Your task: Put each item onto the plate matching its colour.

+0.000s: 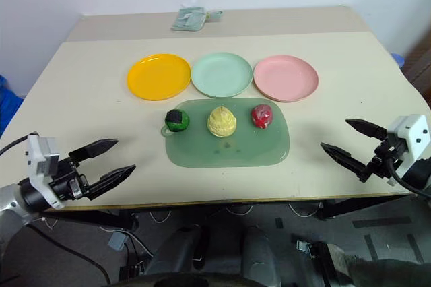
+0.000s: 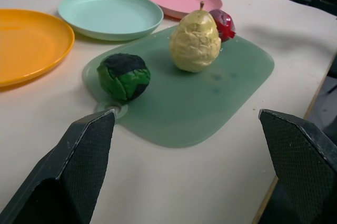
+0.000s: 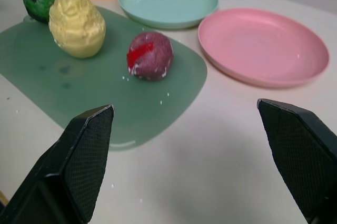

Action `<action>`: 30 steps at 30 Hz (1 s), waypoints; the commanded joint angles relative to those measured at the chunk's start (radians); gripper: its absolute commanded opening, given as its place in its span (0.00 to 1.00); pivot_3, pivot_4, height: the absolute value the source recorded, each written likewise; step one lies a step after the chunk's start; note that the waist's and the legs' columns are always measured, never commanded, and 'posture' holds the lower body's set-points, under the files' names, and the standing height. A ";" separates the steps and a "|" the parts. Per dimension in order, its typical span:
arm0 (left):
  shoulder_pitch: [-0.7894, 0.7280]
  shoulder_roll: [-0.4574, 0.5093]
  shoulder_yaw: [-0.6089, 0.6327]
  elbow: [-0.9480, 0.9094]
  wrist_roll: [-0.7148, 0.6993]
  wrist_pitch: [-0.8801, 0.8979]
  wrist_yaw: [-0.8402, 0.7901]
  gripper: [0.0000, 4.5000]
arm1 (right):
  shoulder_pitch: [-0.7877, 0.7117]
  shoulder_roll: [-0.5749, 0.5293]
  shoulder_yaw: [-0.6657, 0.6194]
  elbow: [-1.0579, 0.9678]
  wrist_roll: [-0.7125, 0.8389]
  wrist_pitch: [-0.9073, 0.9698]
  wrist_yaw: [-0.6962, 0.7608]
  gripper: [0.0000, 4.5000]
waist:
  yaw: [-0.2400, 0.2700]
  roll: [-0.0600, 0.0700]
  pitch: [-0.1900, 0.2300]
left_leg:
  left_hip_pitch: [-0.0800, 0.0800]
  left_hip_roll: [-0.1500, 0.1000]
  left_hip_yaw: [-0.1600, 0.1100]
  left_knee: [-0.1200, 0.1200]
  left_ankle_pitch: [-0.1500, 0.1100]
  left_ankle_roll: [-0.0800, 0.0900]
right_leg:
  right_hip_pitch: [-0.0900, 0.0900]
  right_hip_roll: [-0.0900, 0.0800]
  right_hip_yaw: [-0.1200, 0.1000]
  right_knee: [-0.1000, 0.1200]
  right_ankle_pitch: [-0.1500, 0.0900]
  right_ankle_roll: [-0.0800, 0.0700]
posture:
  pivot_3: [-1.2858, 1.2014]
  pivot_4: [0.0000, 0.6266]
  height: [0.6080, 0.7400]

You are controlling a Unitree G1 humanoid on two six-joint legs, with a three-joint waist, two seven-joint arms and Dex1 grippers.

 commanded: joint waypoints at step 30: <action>-0.213 -0.032 -0.071 -0.001 0.040 0.118 0.226 1.00 | -0.260 0.010 0.195 -0.106 0.034 0.053 0.038 0.99 | 0.000 -0.001 0.000 | -0.001 0.000 0.000 0.000 0.000 0.000 | 0.000 0.000 -0.002 -0.002 0.001 0.001 | 0.52 0.24 1.00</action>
